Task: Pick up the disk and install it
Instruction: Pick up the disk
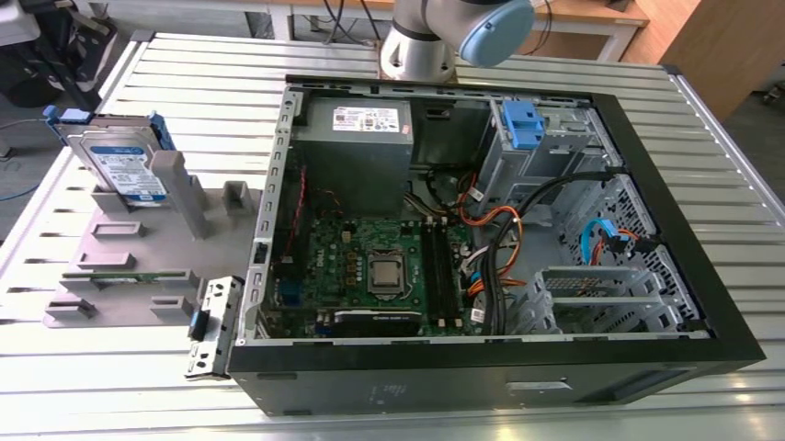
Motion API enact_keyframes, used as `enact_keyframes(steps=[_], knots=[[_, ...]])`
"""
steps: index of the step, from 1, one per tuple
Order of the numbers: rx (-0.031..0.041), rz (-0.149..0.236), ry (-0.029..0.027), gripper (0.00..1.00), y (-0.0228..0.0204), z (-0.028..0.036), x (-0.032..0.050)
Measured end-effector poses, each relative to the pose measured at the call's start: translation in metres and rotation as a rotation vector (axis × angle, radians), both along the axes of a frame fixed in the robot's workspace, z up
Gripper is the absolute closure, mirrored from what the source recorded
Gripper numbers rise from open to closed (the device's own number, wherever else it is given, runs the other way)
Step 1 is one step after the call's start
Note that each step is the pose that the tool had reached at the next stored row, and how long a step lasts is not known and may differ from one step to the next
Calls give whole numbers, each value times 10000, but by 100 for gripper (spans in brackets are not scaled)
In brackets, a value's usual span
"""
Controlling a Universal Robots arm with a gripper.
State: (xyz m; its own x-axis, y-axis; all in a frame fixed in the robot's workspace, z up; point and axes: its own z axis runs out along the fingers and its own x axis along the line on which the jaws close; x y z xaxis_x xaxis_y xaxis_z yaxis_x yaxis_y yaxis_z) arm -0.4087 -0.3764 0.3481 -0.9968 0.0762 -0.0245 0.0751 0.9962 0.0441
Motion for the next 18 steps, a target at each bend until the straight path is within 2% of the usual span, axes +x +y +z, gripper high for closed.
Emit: enact_keyframes(steps=[18], knots=[[0, 0, 6, 89, 0, 74, 0]])
